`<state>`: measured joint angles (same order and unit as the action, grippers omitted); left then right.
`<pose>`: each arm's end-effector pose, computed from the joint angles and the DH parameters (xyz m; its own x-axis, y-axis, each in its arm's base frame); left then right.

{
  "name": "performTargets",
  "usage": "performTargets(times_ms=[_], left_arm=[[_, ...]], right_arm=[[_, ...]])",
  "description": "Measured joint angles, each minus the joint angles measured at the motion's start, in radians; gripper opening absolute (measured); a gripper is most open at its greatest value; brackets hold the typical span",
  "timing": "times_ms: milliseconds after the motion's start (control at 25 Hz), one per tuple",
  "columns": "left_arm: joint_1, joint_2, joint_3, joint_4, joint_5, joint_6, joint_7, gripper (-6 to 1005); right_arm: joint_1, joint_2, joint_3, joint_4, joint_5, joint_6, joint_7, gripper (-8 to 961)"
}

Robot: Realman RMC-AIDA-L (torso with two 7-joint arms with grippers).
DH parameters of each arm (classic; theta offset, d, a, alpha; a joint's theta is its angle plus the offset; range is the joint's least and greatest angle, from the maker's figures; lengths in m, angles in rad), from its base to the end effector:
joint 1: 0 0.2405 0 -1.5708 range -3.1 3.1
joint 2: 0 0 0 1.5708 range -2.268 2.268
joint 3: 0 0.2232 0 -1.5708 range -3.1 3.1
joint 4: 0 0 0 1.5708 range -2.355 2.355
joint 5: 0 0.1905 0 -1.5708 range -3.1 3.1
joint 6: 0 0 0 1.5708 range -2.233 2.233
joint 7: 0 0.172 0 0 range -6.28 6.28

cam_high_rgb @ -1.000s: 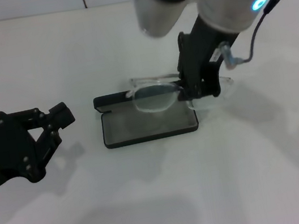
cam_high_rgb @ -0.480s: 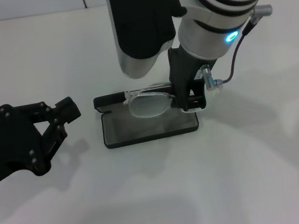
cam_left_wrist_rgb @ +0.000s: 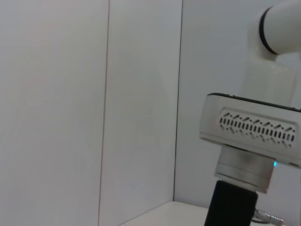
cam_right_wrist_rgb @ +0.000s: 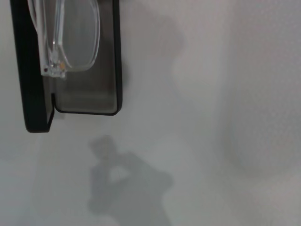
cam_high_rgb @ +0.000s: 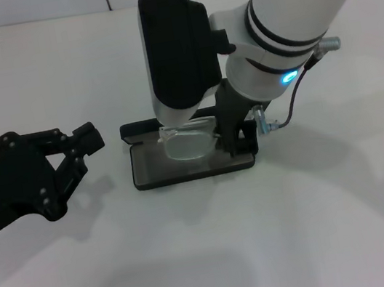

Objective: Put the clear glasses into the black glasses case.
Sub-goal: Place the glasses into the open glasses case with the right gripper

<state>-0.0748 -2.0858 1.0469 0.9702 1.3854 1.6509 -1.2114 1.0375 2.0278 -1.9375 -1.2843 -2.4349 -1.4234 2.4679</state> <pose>-0.2094 0.2423 0.0385 0.6931 0.0454 0.7194 0.3723 -0.8771 -0.3033 0.0466 0.3138 -0.0870 0.8549 0.1130 0.5064 0.2079 -0.9688 -0.1348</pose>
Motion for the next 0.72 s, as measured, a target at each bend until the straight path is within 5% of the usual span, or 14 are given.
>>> performTargets(times_ms=[720], left_arm=[[-0.069,0.002,-0.022,-0.050,0.025,-0.020,-0.006,59]], right_arm=[[-0.026,0.000,-0.085,0.012,-0.021,0.136,0.073,80]])
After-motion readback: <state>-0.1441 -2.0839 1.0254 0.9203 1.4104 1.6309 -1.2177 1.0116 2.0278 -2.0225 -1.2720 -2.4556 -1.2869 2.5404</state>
